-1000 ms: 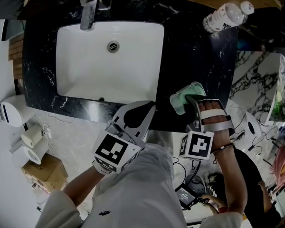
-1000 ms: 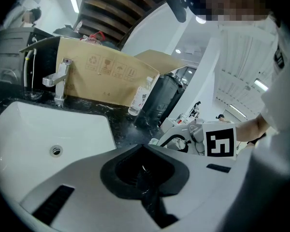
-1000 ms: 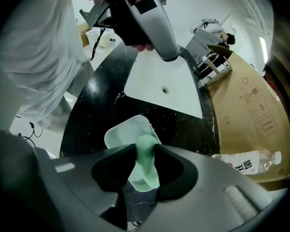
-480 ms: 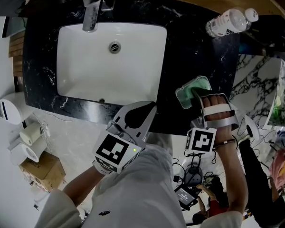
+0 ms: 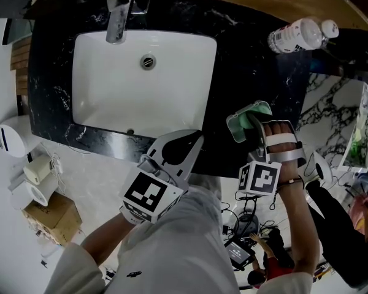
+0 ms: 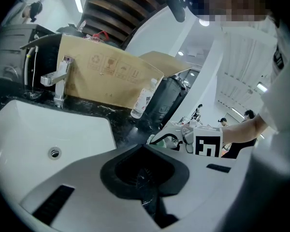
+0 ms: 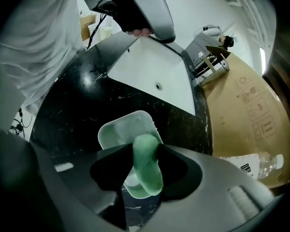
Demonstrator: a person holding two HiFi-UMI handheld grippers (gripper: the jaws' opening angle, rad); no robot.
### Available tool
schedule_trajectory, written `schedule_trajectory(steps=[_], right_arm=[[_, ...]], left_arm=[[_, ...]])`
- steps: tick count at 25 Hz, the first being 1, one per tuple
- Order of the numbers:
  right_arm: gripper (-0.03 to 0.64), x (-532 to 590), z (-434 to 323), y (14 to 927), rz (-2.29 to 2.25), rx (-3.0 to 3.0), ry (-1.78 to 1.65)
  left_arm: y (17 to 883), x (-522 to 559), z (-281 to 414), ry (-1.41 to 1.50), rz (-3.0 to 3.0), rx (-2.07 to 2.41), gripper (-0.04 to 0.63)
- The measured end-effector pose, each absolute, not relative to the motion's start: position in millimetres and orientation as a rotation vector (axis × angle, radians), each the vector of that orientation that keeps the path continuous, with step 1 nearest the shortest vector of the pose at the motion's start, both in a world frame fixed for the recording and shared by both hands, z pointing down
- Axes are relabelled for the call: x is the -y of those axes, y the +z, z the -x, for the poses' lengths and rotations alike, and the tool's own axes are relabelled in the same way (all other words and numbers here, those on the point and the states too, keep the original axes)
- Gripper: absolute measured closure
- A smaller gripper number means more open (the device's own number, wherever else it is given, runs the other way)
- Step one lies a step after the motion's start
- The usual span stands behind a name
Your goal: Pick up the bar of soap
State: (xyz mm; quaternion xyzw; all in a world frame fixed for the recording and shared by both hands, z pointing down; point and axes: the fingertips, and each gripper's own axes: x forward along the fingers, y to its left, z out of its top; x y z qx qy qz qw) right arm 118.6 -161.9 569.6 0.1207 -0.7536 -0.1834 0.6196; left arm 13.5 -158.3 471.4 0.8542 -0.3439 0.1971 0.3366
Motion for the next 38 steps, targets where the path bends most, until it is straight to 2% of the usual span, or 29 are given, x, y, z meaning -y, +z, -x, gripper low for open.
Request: schedule_trajectory(steps=[9, 24, 38], right_arm=[[0.483, 173, -114, 561, -0.484, 1.862, -0.403], [0.483, 167, -103, 505, -0.888, 2.106, -0.109], [0.483, 156, -102, 427, -1.240, 2.280, 0.189]], left_arm=[[471, 163, -11, 0.523, -2.218, 0.902, 0.589], [458, 154, -14, 0.522, -2.271, 0.883, 0.589], [412, 146, -11, 0.474, -2.360, 0.876, 0.589]])
